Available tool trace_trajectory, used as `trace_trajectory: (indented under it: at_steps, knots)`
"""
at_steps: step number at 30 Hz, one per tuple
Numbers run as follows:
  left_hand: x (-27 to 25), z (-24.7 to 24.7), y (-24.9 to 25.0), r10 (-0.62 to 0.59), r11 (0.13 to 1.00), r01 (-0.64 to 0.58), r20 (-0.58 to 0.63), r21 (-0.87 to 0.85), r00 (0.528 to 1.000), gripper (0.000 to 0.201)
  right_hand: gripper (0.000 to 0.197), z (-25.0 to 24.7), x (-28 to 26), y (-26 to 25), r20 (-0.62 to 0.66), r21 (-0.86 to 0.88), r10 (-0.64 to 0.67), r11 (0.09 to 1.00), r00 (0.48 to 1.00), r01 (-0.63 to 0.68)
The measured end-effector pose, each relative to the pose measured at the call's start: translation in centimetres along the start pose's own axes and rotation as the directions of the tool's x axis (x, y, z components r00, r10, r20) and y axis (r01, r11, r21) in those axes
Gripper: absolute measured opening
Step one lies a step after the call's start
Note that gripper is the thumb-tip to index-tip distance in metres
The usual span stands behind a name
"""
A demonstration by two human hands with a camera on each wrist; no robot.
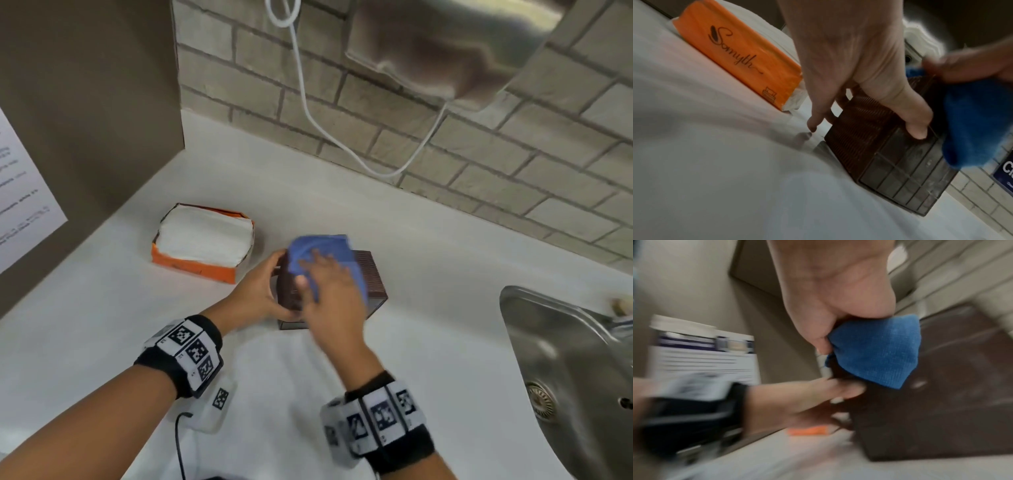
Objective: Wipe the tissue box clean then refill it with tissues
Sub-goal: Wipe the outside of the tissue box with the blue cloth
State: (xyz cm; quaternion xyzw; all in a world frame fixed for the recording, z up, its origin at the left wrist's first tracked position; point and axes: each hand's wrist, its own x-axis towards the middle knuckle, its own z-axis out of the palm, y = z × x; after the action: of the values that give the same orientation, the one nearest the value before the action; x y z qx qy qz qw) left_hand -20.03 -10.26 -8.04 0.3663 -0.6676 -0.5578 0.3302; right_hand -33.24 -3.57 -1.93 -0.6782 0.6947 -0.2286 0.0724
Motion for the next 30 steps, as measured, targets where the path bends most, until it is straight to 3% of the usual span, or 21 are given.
trace_trajectory:
  at_steps: [2,4,6,9,10,12,14,15,17,19,22,25,30]
  knots:
    - [-0.4,-0.1,0.3,0.002,1.000,-0.002,0.005,-0.020,1.000,0.077,0.034,1.2,-1.4,-1.1,0.042,0.041,-0.108,0.993,0.993,0.107]
    - [-0.4,0.0,0.1,-0.007,1.000,0.007,0.000,-0.023,1.000,0.086,0.031,0.2,-1.4,0.8,-0.015,0.110,-0.117,0.987,0.993,0.118]
    - [-0.1,0.0,-0.1,-0.024,1.000,0.024,-0.001,0.016,1.000,0.098,0.026,-1.8,-0.7,3.8,-0.113,0.168,0.030,0.986,0.993,-0.011]
    - [0.1,0.0,-0.4,-0.060,0.998,0.060,0.029,0.004,0.998,0.101,0.022,-5.1,0.2,7.4,-0.033,0.368,0.372,0.868,0.927,-0.335]
    - [0.0,-0.1,-0.6,-0.072,0.997,0.072,0.036,-0.013,0.997,0.102,0.024,-5.9,0.2,8.6,0.010,0.526,0.458,0.754,0.889,-0.394]
    - [-0.3,-0.4,-0.9,-0.091,0.994,0.093,0.036,-0.058,0.995,0.103,0.033,-7.0,-0.6,10.4,0.164,0.846,0.524,0.361,0.836,-0.392]
    - [-0.6,-0.7,-1.0,-0.095,0.987,0.098,0.026,-0.131,0.995,0.106,0.050,-7.1,-2.4,12.1,0.275,0.955,0.418,-0.018,0.866,-0.295]
    - [-0.7,-0.8,-0.8,-0.103,0.980,0.104,0.018,-0.167,0.995,0.108,0.051,-6.8,-3.2,12.6,0.299,0.954,0.374,-0.144,0.878,-0.264]
    - [-1.1,-1.0,-0.3,-0.116,0.967,0.110,-0.012,-0.231,0.993,0.107,0.038,-6.3,-4.5,12.7,0.304,0.931,0.281,-0.290,0.910,-0.221]
    - [-1.6,-1.1,0.5,-0.127,0.943,0.110,-0.034,-0.313,0.991,0.099,0.040,-5.8,-5.4,11.9,0.341,0.916,0.287,-0.313,0.895,-0.249]
    - [-2.2,-1.3,2.0,-0.131,0.886,0.120,0.007,-0.448,0.991,0.095,0.047,-5.2,-6.7,10.6,0.430,0.901,0.351,-0.230,0.832,-0.368]
    - [-2.7,-1.0,3.2,-0.141,0.806,0.173,0.101,-0.566,0.985,0.102,0.071,-4.3,-6.9,8.4,0.442,0.890,0.254,-0.243,0.860,-0.386]
    - [-3.1,-0.3,3.0,-0.167,0.717,0.270,0.217,-0.643,0.962,0.104,0.102,-4.0,-5.6,6.6,0.449,0.892,0.091,-0.107,0.889,-0.439]
